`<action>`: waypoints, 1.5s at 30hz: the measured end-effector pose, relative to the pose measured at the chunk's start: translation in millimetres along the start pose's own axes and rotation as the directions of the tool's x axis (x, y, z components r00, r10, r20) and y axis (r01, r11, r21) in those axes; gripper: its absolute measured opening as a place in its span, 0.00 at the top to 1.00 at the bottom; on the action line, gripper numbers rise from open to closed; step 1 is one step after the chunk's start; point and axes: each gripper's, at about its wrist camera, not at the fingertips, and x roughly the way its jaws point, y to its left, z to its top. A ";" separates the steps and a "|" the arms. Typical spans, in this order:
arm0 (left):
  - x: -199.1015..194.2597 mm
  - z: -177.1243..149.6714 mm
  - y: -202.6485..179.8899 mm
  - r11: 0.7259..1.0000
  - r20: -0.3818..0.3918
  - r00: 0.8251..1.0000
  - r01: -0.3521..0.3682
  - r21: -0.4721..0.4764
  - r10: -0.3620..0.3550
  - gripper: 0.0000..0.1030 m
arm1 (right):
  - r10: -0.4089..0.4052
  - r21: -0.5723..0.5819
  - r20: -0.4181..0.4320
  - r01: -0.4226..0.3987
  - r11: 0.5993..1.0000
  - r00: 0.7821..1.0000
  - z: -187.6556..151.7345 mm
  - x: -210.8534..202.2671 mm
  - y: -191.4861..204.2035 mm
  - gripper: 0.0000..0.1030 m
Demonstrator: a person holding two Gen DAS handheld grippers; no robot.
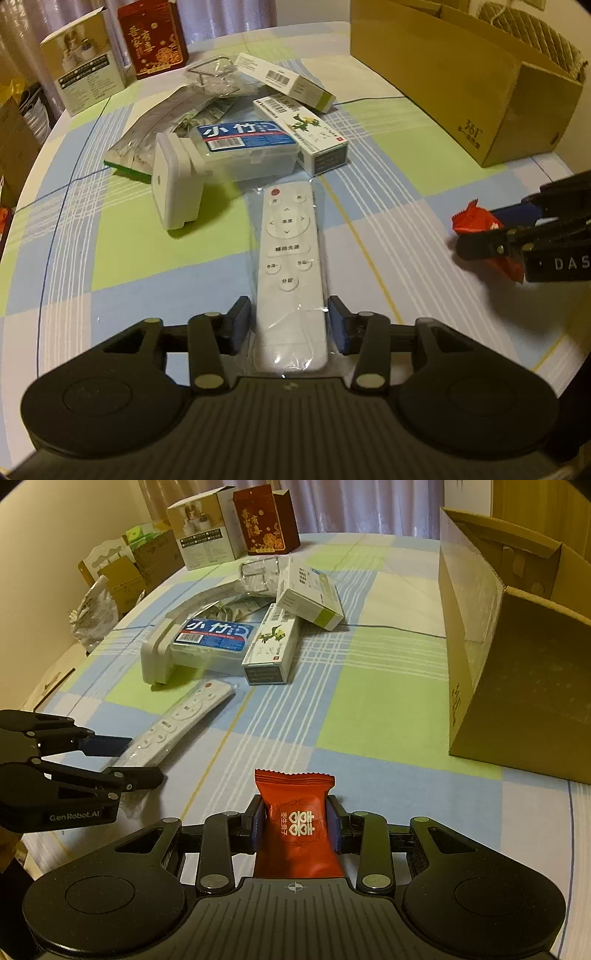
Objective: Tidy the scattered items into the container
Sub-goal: 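Carry the remote with the left gripper and red packet with the right toward the cardboard box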
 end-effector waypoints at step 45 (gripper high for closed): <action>-109.3 34.6 -68.2 0.994 0.195 0.979 0.042 0.102 -0.062 0.68 | -0.075 0.174 0.225 0.036 0.984 0.971 6.7 -120.6 -17.2 0.65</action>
